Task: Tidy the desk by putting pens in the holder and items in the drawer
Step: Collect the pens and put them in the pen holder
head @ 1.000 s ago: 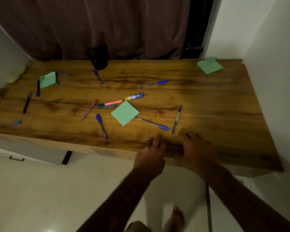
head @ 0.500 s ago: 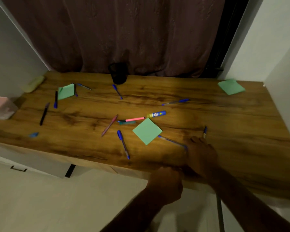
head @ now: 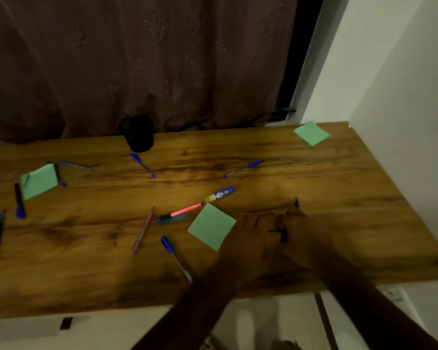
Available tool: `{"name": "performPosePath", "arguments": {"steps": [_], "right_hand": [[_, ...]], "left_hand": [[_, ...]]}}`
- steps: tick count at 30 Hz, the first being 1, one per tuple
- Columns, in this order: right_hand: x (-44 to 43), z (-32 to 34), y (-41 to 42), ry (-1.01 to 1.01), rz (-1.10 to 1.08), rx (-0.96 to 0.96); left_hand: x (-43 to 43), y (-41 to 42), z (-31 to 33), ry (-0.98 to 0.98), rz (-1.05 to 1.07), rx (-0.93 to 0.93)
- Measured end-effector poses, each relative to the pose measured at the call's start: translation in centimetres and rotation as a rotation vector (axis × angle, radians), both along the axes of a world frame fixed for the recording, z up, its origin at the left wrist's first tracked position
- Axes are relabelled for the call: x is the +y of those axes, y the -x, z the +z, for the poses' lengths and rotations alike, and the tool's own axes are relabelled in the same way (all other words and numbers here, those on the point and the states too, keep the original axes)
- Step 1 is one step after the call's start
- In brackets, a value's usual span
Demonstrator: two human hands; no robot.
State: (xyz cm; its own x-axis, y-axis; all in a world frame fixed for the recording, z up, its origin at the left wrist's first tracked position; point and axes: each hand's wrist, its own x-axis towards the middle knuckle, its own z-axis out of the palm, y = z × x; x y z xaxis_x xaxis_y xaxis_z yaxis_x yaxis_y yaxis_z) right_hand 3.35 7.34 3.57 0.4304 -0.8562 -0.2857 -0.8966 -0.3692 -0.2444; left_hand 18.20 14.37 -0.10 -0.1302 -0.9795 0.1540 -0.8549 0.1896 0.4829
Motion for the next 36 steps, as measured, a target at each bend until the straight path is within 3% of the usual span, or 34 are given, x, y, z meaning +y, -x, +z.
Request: {"name": "performPosePath", "arguments": {"steps": [3,8,11,13,18,23,28,32,36], "right_hand": [[-0.8,1.1,0.1,-0.043,0.045,-0.13],[-3.5,0.8,0.8,-0.055,-0.168,-0.381],[-5.8,-0.6,1.7,-0.07,-0.277,-0.178],[-6.5,-1.2,1.8,-0.148,-0.333,-0.032],[-6.6,-2.8,0.8,-0.181,-0.346,-0.017],[-8.5,-2.5,-0.1,-0.295,-0.39,-0.241],[-9.9,-1.0,-2.6,-0.649,-0.589,-0.887],[-10.7,-1.5,-3.9,-0.61,-0.502,-0.928],[-11.5,-2.5,-4.9,-0.58,-0.417,-0.799]], "left_hand": [[-1.9,-0.1,-0.6,-0.002,-0.026,-0.139],[-4.2,-0.3,-1.8,-0.343,0.08,-0.064],[-5.4,-0.9,-1.5,-0.477,0.185,0.082],[-6.2,-1.5,-1.4,-0.456,0.237,0.21],[-7.8,-2.5,-0.9,-0.52,0.327,0.571],[-8.7,-1.8,-0.6,-0.615,0.439,0.829],[-9.9,-1.2,-0.6,-0.639,0.493,1.108],[-10.2,-1.4,0.3,-0.624,0.464,1.348],[-9.8,-2.0,0.3,-0.597,0.483,1.334]]}}
